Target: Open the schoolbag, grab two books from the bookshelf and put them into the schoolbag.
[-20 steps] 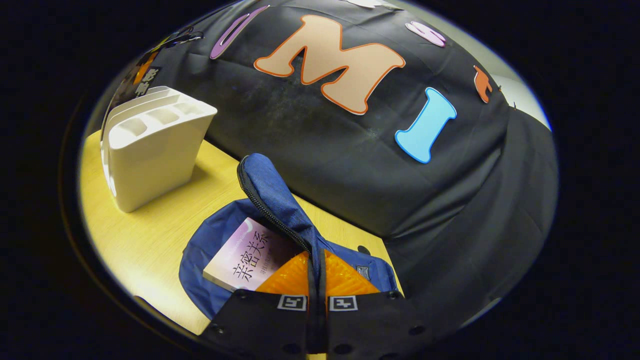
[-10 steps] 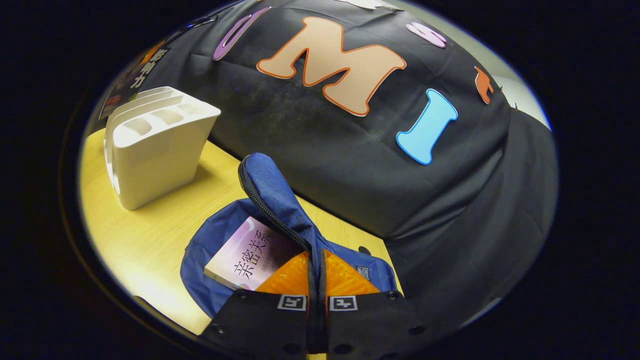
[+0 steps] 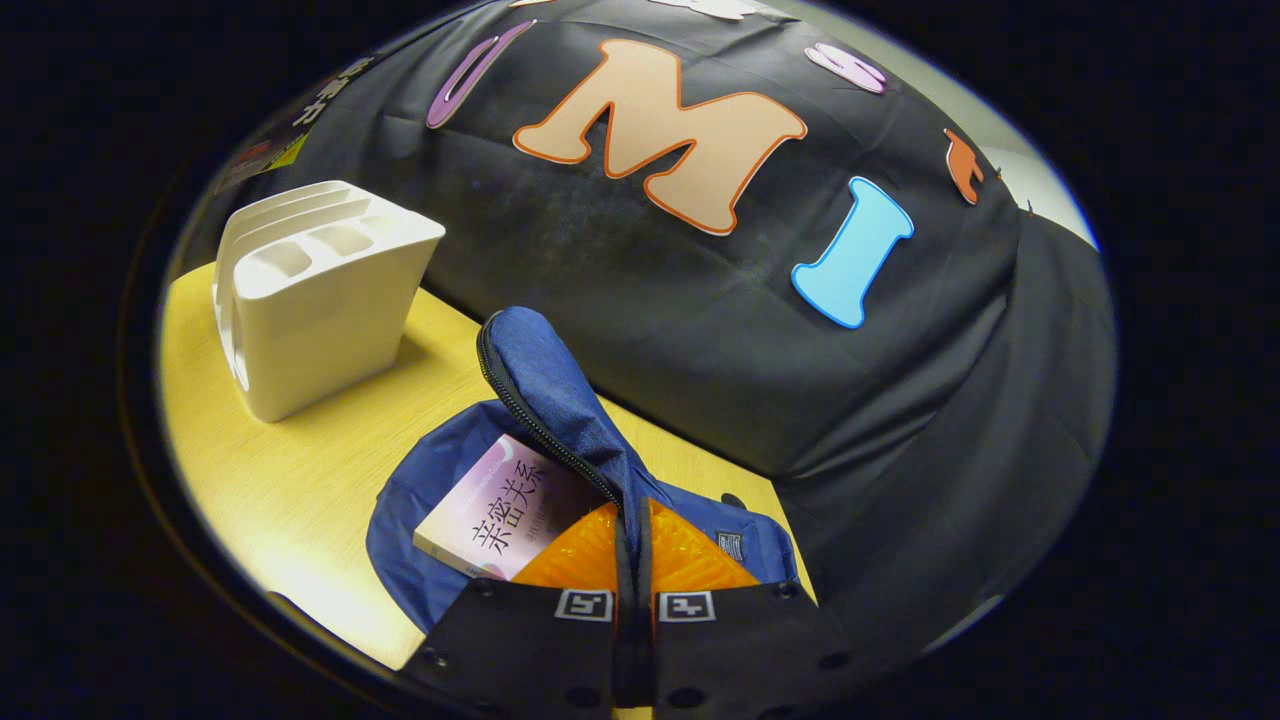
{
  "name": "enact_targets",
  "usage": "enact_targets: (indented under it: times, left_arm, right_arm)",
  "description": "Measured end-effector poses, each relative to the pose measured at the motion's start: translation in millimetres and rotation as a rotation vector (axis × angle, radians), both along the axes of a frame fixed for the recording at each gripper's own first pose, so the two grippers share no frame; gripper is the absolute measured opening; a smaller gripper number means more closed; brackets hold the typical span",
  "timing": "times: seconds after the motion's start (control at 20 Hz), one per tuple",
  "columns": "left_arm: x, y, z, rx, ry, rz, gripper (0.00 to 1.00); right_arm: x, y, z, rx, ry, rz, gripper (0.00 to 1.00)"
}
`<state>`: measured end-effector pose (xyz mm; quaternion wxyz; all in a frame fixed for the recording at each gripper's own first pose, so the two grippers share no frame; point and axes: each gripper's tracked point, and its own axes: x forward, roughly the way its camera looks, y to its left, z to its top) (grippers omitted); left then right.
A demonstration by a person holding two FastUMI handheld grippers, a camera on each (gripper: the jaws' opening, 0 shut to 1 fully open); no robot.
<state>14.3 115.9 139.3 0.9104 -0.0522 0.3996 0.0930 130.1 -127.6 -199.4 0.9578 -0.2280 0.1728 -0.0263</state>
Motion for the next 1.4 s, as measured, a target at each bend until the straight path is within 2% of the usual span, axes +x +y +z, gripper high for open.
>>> enact_targets:
  times: [0.2, 0.3, 0.35, 0.5, 0.55, 0.65, 0.8, 0.85, 1.2, 1.4]
  left_arm:
    - [0, -48, -1, -0.135, -0.076, -0.052, 0.32]
    - [6, -67, 1, -0.210, -0.117, -0.086, 0.32]
    - [11, -80, 0, -0.249, -0.139, -0.101, 0.32]
    - [30, -116, -9, -0.364, -0.188, -0.166, 0.32]
    - [36, -127, -15, -0.392, -0.202, -0.190, 0.32]
    - [46, -148, -31, -0.448, -0.206, -0.222, 0.32]
    - [61, -190, -64, -0.565, -0.181, -0.256, 0.32]
    - [65, -202, -76, -0.595, -0.176, -0.268, 0.32]
    - [94, -268, -161, -0.712, -0.104, -0.268, 0.32]
    - [111, -306, -189, -0.758, -0.144, -0.316, 0.32]
  right_arm:
    - [-1, -2, 2, 0.014, -0.002, 0.002, 0.00]
    - [-2, -2, 3, 0.015, -0.004, 0.003, 0.06]
    - [-2, -3, 3, 0.017, -0.005, 0.002, 0.00]
    - [-3, -5, 5, 0.031, -0.009, -0.004, 0.00]
    - [-2, -5, 5, 0.036, -0.009, -0.007, 0.06]
    - [-2, -7, 7, 0.045, -0.014, -0.014, 0.06]
    - [-1, -8, 9, 0.048, -0.018, -0.019, 0.00]
    - [-1, -9, 9, 0.050, -0.020, -0.021, 0.03]
    - [-1, -12, 15, 0.078, -0.039, -0.031, 0.00]
    - [-3, -13, 17, 0.096, -0.046, -0.028, 0.00]
